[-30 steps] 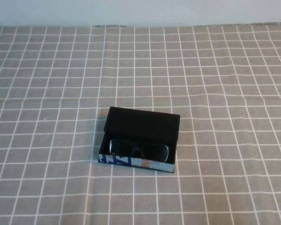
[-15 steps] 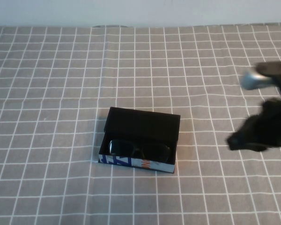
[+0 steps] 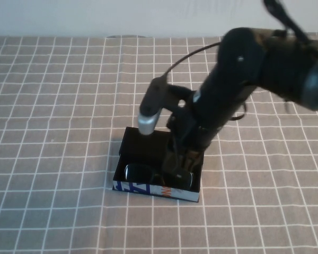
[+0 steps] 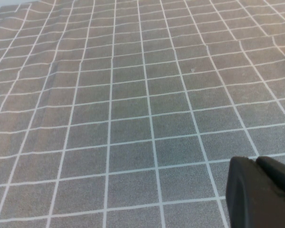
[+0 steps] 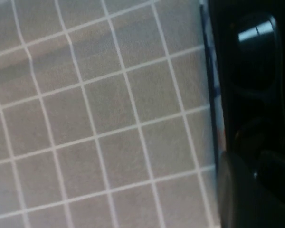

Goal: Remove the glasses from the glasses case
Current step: Pick up the glasses from the glasses case

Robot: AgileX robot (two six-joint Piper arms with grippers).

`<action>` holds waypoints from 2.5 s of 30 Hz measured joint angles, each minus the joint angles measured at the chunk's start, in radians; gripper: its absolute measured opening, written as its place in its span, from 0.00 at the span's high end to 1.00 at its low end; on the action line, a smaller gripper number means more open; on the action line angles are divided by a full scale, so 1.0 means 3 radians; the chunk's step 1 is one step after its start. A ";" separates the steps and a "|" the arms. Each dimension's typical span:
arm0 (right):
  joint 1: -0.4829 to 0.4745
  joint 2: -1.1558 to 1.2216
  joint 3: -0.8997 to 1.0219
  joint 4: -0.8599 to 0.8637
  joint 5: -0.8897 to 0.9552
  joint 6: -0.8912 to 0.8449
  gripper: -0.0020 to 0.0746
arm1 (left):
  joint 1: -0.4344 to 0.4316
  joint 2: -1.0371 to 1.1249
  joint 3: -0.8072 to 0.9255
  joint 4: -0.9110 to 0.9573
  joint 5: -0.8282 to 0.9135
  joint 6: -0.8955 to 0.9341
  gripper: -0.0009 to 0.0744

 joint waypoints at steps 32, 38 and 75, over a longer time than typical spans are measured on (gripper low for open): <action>0.0140 0.0929 -0.0588 -0.0406 -0.0197 -0.0377 0.59 | 0.0000 0.0000 0.0000 0.0000 0.0000 0.0000 0.99; 0.0140 0.0944 -0.0588 -0.0474 -0.0224 -0.0377 0.58 | 0.0000 0.0000 0.0000 0.0000 0.0000 0.0000 0.99; 0.0000 -0.0086 0.0059 -0.1104 -0.0277 0.2501 0.91 | 0.0000 0.0000 0.0000 0.0000 0.0000 0.0000 0.99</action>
